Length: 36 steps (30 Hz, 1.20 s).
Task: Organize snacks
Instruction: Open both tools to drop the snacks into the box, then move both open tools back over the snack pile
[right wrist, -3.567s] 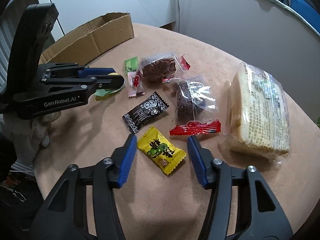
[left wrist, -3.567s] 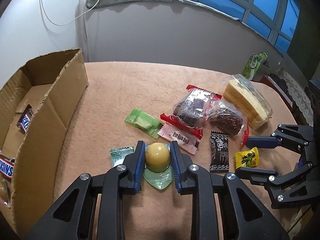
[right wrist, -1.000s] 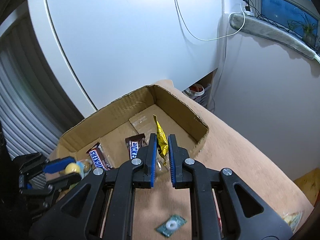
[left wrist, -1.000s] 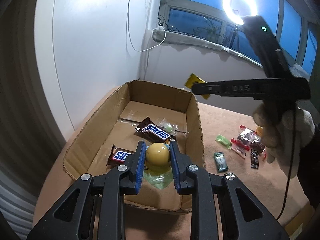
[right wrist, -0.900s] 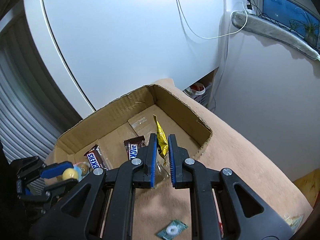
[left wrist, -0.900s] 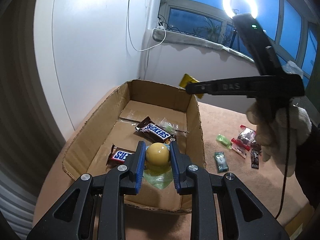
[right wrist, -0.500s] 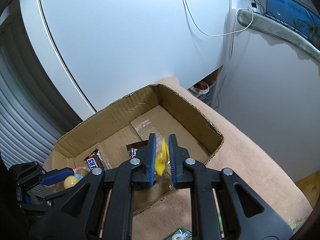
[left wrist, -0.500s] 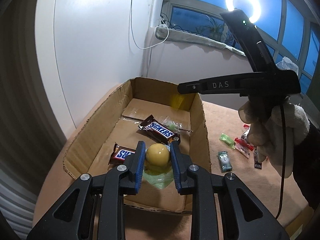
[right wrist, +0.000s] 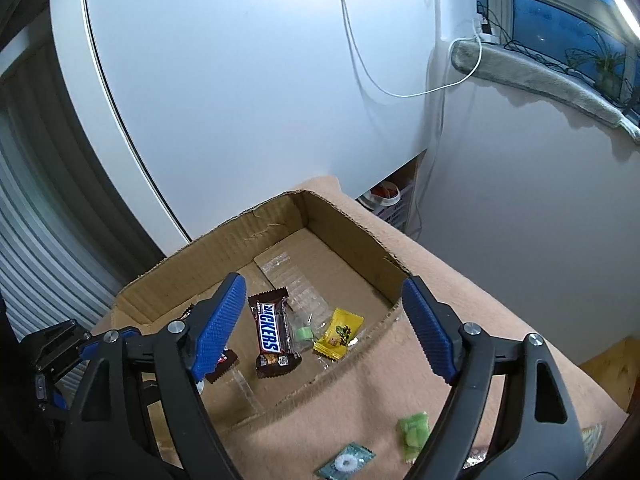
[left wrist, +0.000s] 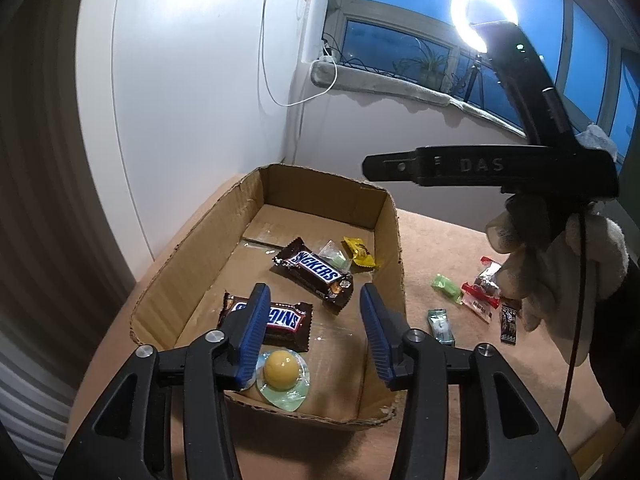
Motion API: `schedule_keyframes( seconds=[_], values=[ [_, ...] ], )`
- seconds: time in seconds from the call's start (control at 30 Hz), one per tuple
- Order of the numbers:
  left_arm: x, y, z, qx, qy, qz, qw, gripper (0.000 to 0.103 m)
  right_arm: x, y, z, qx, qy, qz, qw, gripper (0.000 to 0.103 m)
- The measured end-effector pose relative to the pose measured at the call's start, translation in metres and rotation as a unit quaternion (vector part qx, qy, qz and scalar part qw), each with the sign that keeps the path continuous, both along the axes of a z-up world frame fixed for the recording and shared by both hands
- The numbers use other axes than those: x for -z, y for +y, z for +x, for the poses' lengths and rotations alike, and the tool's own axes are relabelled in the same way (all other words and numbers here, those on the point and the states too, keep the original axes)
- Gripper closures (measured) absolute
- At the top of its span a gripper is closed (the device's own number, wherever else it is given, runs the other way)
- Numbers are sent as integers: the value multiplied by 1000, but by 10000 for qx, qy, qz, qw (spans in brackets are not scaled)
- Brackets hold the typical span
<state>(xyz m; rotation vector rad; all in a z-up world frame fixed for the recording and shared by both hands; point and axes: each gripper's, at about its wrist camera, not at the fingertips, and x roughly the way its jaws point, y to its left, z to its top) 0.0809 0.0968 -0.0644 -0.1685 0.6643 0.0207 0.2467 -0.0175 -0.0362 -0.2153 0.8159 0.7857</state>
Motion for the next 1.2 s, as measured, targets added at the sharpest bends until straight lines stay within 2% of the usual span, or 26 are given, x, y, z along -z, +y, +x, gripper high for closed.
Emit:
schedule_keyframes(
  seconds=[0.27, 0.6, 0.77, 1.03, 1.17, 1.2],
  values=[
    [-11, -12, -8, 19, -134, 17, 9999, 56, -20, -41, -16, 143, -110, 182, 9997, 20],
    [-17, -49, -10, 369, -258, 21, 9990, 56, -29, -140, -43, 661, -197, 334, 9971, 20],
    [-13, -75, -7, 688, -216, 26, 9974, 56, -19, -179, -59, 884, -44, 223, 9958, 20],
    [0, -115, -1, 1192, -36, 6, 9929, 56, 13, -212, -83, 1133, 109, -124, 9934, 20],
    [8, -134, 5, 1433, 109, -97, 9896, 61, 34, -227, -78, 1233, 376, -94, 9916, 20],
    [10, -138, 6, 1477, 132, -113, 9889, 61, 38, -229, -76, 1254, 417, -78, 9912, 24]
  ],
)
